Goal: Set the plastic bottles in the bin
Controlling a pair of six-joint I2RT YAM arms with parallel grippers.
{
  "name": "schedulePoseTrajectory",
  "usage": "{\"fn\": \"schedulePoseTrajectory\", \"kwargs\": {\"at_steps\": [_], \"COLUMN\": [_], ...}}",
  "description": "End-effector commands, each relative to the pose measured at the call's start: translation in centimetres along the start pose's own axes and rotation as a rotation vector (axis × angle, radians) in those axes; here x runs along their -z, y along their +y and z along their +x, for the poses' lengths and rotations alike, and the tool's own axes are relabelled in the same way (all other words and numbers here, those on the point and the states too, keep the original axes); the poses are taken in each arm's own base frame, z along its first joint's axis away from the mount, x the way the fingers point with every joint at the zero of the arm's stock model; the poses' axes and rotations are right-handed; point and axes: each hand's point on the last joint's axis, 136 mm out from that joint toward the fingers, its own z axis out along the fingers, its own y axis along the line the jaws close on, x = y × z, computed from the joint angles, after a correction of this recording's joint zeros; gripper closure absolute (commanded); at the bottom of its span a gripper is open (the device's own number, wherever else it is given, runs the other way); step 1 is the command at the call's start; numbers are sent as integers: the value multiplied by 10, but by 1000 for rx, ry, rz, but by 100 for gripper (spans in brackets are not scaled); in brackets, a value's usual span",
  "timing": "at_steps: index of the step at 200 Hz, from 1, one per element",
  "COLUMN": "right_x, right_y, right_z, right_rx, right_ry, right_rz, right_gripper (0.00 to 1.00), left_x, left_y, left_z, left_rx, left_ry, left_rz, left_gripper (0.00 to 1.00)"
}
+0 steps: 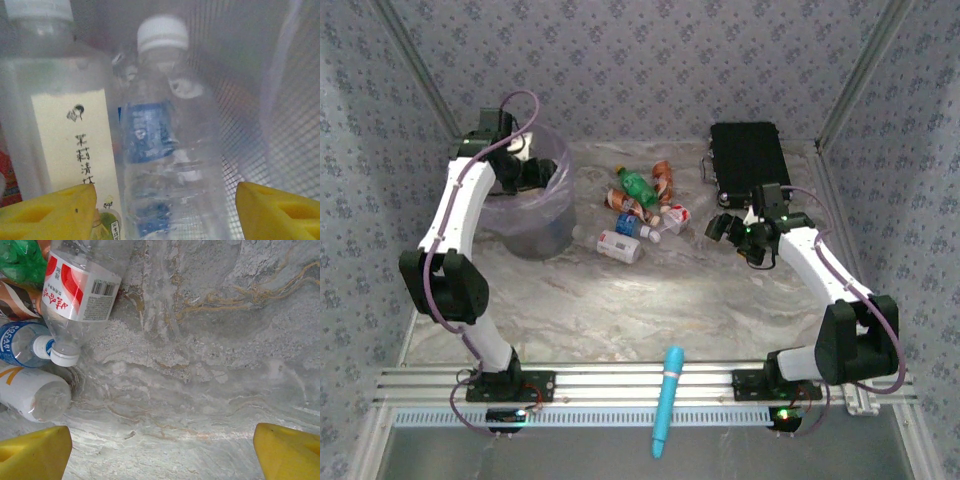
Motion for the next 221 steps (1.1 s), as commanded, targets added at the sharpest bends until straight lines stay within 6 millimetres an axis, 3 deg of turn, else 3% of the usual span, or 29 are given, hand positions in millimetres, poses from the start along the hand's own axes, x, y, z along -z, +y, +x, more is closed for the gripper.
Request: {"fn": "schedulePoseTrajectory", "kwargs": {"at_steps": [1, 31, 51, 78, 123, 154, 221], "right_x": [1, 2, 2, 2, 1, 0, -6], "right_y": [4, 3, 2, 3, 10, 21, 44], "right_z": [-1, 1, 2, 1, -3, -11, -53], "right_rx": [14, 17, 19, 17, 11, 29, -125], "right_ry": [8, 9, 9, 10, -3, -19, -190], "right_rz": [-2, 4, 6, 4, -19, -25, -54], "right_gripper": [5, 5, 5, 5, 5, 6, 2], "left_x": [40, 37, 24, 6, -12, -1, 53], "left_y": [-11, -15, -20, -20, -12, -16, -31], "left_z": [-20, -24, -19, -9, 7, 2, -27], "left_rx": [-46, -55, -67, -53, -17, -27, -88], "left_ry": [-105, -112, -85, -44, -18, -37, -176], "left_rz": [3, 12, 22, 27, 19, 25, 23], "left_gripper": [27, 38, 51, 59, 62, 63, 22]}}
